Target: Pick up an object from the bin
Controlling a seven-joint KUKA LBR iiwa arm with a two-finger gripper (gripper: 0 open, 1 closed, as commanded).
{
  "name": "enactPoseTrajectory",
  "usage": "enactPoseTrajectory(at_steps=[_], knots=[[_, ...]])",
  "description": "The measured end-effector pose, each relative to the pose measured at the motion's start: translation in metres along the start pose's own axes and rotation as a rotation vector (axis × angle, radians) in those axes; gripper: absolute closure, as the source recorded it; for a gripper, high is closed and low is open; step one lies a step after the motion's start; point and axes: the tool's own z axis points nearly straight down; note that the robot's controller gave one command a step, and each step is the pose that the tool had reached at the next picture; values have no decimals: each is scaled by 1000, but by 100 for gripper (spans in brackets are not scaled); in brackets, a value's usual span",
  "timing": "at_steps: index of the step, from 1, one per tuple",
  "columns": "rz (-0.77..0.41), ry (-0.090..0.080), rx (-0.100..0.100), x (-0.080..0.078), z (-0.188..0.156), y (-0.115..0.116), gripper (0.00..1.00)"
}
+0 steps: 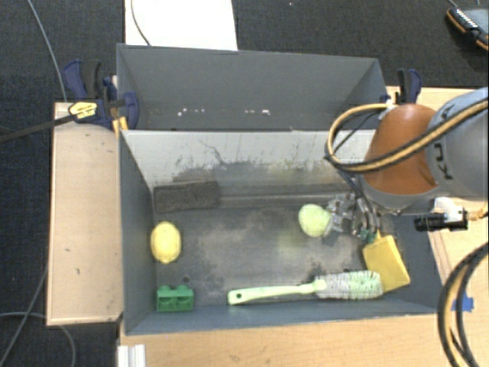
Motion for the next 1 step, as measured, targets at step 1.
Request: enactPoseTrajectory(at_steps=[1], knots=[[-2,-3,-1,-1,-17,0,100]])
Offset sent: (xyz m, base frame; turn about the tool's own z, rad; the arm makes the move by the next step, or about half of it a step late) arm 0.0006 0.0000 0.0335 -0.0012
